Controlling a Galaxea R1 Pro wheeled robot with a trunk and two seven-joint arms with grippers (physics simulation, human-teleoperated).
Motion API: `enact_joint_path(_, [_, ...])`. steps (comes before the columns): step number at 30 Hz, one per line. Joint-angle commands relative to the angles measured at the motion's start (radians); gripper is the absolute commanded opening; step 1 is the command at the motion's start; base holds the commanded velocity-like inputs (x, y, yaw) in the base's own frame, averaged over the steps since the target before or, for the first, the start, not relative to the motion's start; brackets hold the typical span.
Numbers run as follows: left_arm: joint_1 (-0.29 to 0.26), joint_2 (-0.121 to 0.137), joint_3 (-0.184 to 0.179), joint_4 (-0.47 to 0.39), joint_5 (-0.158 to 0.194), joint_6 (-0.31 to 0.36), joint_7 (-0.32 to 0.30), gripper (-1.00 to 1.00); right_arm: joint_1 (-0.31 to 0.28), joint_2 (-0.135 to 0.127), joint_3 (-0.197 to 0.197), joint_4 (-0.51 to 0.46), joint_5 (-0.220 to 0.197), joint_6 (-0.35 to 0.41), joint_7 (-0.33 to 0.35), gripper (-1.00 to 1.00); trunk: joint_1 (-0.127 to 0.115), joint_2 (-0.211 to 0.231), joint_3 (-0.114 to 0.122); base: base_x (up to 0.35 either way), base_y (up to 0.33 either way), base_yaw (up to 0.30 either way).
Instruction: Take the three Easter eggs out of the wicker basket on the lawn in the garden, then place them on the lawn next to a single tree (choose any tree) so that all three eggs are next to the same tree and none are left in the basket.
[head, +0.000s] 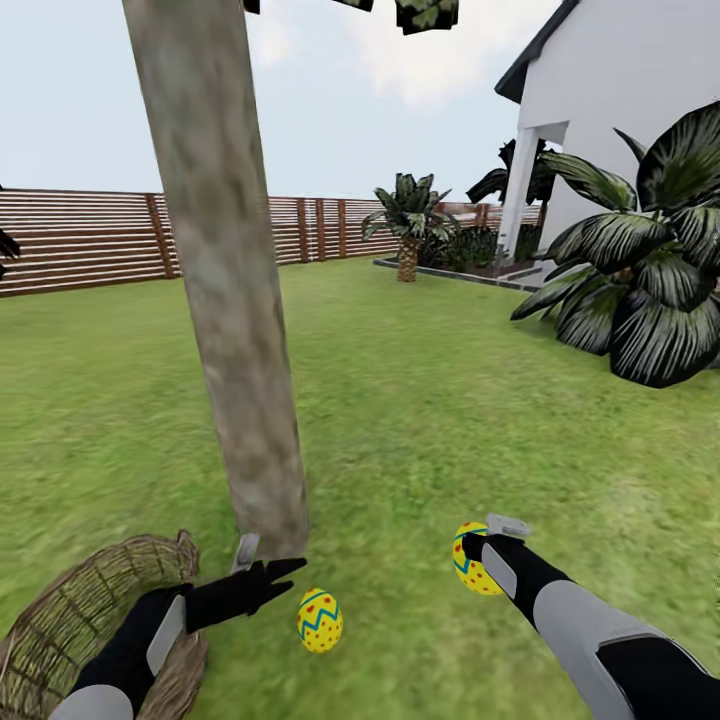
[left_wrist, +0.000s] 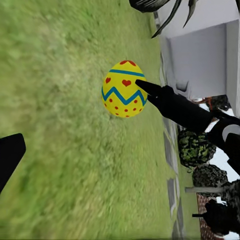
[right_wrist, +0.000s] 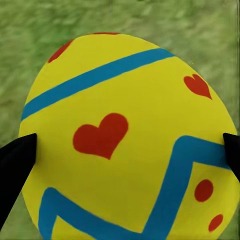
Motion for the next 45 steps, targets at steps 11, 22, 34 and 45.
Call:
enact_joint_path(11, [0.0, -0.002, 0.001, 0.0, 0.005, 0.005, -0.001, 1.0, 0.0, 0.001, 0.01, -0.002, -0.007, 0.006, -0.005, -1.0, 0.0, 0.0, -0.001, 0.139, -0.11, 0.025])
enact_joint_path(22, [0.0, -0.003, 0.002, 0.001, 0.005, 0.005, -0.001, 1.0, 0.009, 0.002, 0.01, -0.002, -0.006, 0.005, -0.006, -1.0, 0.0, 0.0, -0.001, -0.016, -0.309, 0.293])
enact_joint_path(34, [0.0, -0.003, 0.002, 0.003, 0.004, 0.005, 0.0, 1.0, 0.021, 0.004, 0.01, -0.001, -0.007, -0.065, -0.012, -1.0, 0.0, 0.0, -0.001, -0.144, -0.092, 0.294])
enact_joint_path(45, [0.0, -0.001, 0.003, 0.003, 0.004, 0.005, 0.001, 1.0, 0.021, 0.004, 0.011, -0.001, -0.006, -0.066, -0.014, -1.0, 0.0, 0.0, -0.001, -0.152, -0.268, 0.294])
